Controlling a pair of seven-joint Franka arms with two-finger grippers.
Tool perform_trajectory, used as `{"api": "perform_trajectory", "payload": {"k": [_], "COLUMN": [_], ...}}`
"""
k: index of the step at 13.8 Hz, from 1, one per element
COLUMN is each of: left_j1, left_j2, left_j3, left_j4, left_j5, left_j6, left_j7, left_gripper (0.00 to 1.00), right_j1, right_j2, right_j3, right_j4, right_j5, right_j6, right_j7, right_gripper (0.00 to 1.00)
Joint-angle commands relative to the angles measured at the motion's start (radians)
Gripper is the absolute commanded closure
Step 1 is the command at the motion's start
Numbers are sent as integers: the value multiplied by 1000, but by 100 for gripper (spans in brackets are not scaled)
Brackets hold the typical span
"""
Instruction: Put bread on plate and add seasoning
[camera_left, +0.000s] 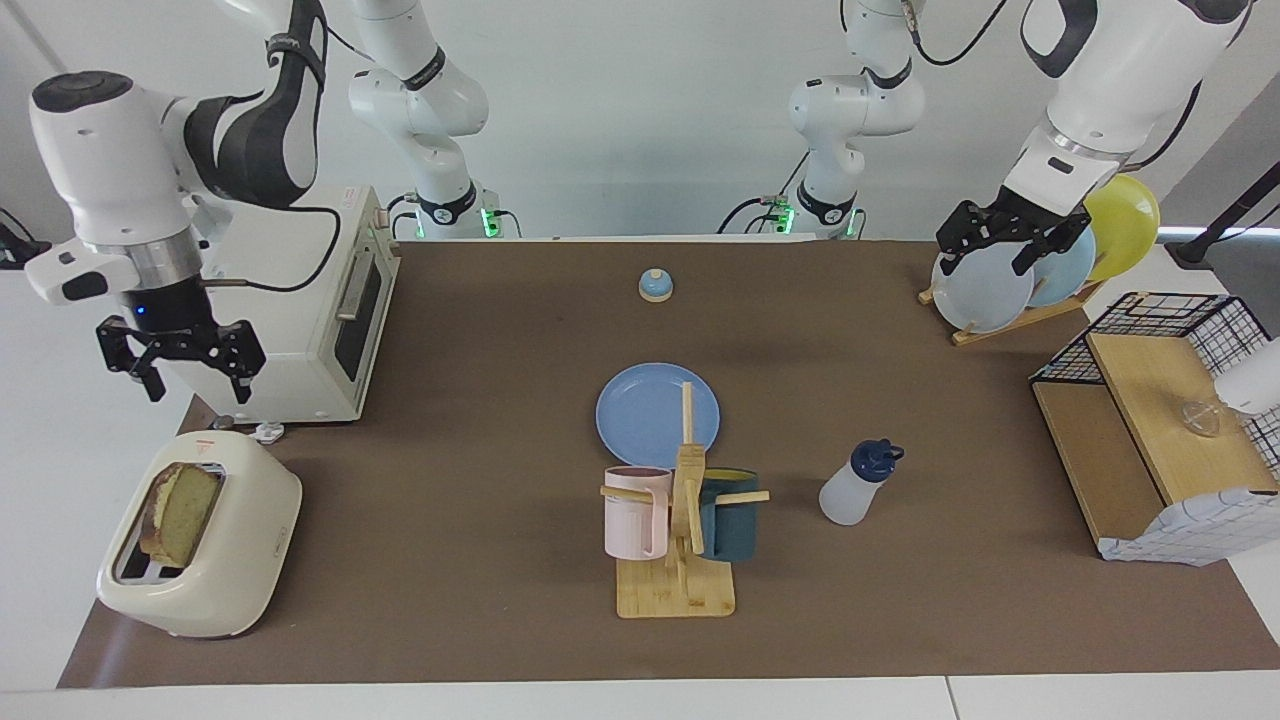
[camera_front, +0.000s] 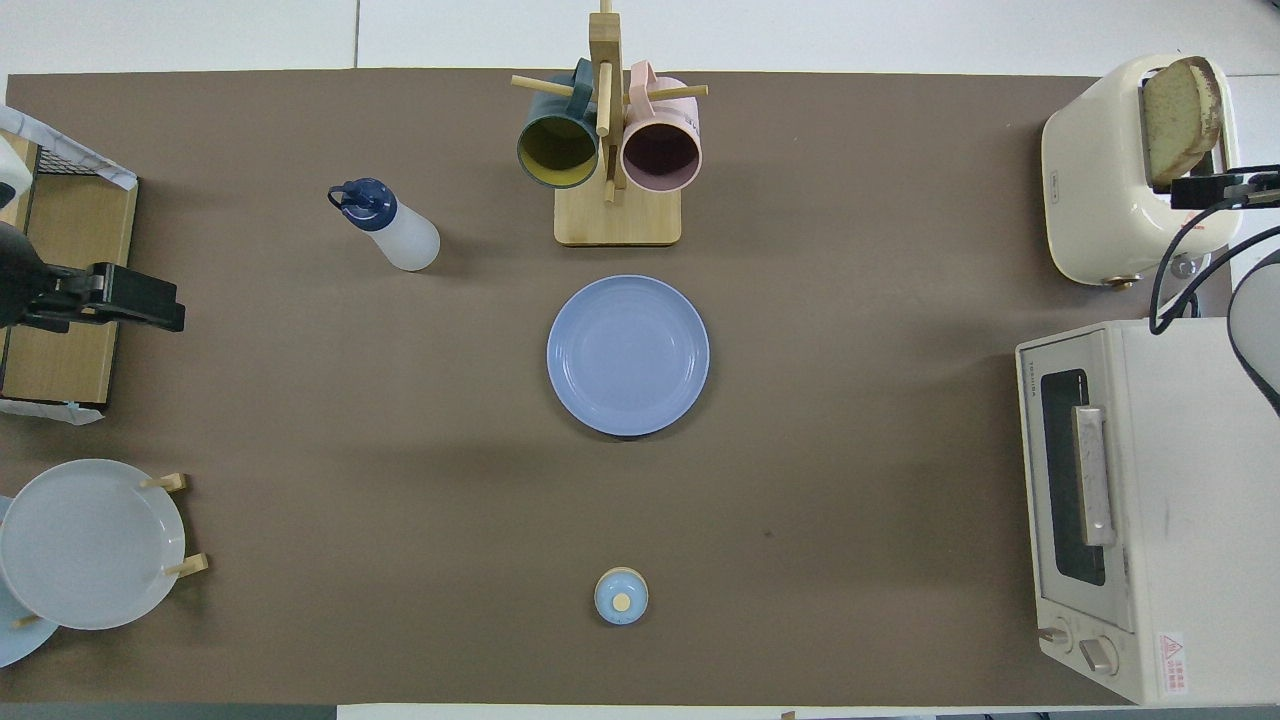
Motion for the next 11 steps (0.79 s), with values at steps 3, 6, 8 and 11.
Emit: {"api": "perform_trajectory", "payload": {"k": [3, 6, 8, 11], "left_j1": [-2, -61, -74, -142], "left_j2": [-77, -118, -117, -130], "left_j3": [-6, -8, -9, -8], "left_j4": [-153, -276, -294, -403], "left_j5": [-6, -8, -8, -8], "left_j6": [177, 355, 399, 532], "left_j7": [9, -8, -3, -3], "left_gripper": [0, 0, 0, 0], "right_j1": [-26, -26, -15, -14], "right_j2": [74, 132, 132, 135], "right_j3": [10, 10, 12, 15], "right_j4": [47, 81, 83, 98], "right_j5": [-40, -40, -39, -39], "right_j6": [88, 164, 167, 173], "right_j7": [-20, -29, -26, -25], "right_gripper": [4, 11, 16, 26]}}
